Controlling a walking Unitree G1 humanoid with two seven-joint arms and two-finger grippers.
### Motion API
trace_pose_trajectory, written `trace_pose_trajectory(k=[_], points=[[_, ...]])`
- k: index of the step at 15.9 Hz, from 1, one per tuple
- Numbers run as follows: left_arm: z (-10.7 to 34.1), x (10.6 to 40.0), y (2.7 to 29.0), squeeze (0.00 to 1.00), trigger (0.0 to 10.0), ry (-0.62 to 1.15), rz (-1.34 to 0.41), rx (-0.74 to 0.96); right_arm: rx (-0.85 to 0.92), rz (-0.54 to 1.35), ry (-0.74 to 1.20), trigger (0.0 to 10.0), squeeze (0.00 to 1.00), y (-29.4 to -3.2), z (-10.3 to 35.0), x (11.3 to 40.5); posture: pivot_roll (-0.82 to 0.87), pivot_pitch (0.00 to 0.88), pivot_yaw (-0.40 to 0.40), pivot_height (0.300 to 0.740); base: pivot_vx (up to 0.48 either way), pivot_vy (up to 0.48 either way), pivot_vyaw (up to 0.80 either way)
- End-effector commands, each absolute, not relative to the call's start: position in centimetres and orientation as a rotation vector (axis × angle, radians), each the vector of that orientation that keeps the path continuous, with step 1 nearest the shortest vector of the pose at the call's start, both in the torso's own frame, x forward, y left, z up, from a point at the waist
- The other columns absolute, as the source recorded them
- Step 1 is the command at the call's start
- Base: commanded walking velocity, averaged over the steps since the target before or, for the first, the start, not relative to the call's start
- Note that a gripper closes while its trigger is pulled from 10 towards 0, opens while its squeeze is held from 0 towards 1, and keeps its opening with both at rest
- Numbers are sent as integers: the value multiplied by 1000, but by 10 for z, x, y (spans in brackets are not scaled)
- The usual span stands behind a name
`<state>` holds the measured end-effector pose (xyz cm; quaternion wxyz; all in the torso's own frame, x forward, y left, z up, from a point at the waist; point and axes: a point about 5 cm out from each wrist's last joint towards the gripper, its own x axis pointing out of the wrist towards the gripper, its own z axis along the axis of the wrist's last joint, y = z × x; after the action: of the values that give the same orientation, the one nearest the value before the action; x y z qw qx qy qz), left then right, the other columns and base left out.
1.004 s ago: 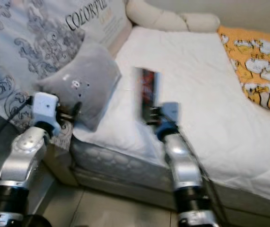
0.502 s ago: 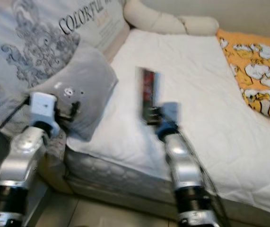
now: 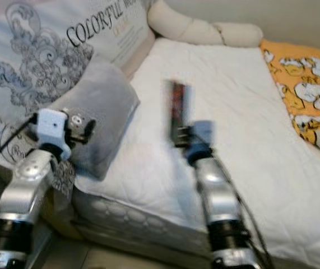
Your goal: Clean up the room
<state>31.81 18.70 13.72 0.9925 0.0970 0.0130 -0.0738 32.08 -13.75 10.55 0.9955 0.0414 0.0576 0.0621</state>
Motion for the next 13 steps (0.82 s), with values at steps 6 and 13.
trace_pose_trajectory(k=[6, 13], points=[[141, 314, 196, 773, 10000, 23, -143, 230, 86, 170, 46, 10000, 0, -125, 123, 323, 32, 0, -21, 740, 349, 0, 0], [139, 301, 189, 745, 10000, 52, -300, 336, 204, 257, 95, 10000, 0, -116, 128, 320, 30, 0, -25, 740, 146, 0, 0]])
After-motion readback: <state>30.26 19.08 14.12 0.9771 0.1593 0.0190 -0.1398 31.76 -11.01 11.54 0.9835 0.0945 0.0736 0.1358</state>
